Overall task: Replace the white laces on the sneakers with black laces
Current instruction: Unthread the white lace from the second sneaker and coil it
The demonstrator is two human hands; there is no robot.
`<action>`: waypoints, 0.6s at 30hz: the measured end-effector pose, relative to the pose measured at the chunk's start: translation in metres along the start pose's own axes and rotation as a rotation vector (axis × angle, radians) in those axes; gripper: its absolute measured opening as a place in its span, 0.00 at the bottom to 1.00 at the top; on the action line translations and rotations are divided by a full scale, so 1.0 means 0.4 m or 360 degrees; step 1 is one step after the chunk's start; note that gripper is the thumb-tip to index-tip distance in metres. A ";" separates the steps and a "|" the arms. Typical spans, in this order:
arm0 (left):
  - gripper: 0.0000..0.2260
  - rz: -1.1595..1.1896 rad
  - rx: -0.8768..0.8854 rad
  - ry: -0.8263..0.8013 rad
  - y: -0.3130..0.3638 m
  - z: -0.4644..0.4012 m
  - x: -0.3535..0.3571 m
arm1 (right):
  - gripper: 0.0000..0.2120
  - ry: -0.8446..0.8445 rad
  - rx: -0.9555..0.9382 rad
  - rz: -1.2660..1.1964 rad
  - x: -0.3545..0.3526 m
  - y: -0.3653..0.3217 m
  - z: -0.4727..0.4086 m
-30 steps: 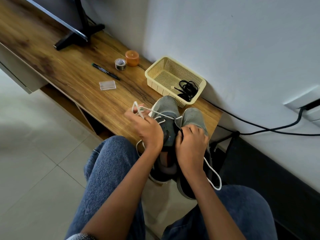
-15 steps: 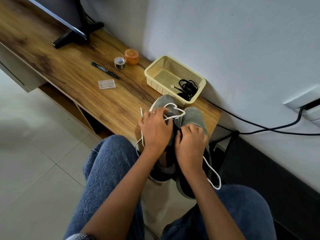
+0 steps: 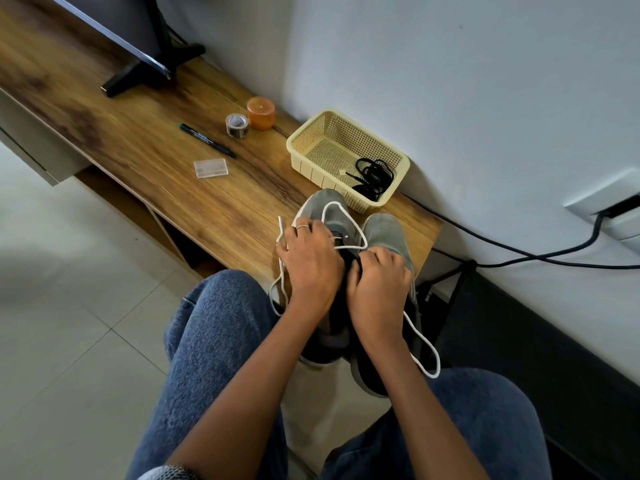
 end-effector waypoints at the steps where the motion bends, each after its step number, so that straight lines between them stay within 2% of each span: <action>1: 0.10 0.0037 -0.0008 -0.0006 -0.001 0.000 0.001 | 0.02 0.0005 -0.0001 0.0004 -0.001 -0.002 0.000; 8: 0.05 0.0471 -0.0080 0.0046 -0.022 -0.013 -0.049 | 0.03 -0.0024 0.0042 -0.0019 0.004 0.008 0.001; 11: 0.01 0.0462 0.0157 0.0160 0.008 0.006 -0.075 | 0.04 -0.0052 0.0060 -0.0031 0.007 0.011 0.001; 13: 0.04 0.0518 0.0311 0.0171 0.037 0.022 -0.085 | 0.06 -0.0105 0.0054 -0.0057 0.010 0.013 0.001; 15: 0.07 0.0557 0.0507 0.0067 0.075 0.045 -0.086 | 0.07 -0.0150 0.0043 -0.0195 0.009 0.015 -0.002; 18: 0.14 0.0309 0.0893 -0.0123 0.129 0.103 -0.070 | 0.08 -0.0139 0.0214 -0.0503 -0.006 0.044 -0.002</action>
Point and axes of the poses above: each hand's wrist, its own z-axis away from the middle knuckle, its own x-axis out of the palm, y = z × x, the point moved 10 cm from there along -z, towards the middle knuckle, and after that the axes turned 11 degrees about -x, right-handed, at the moved point
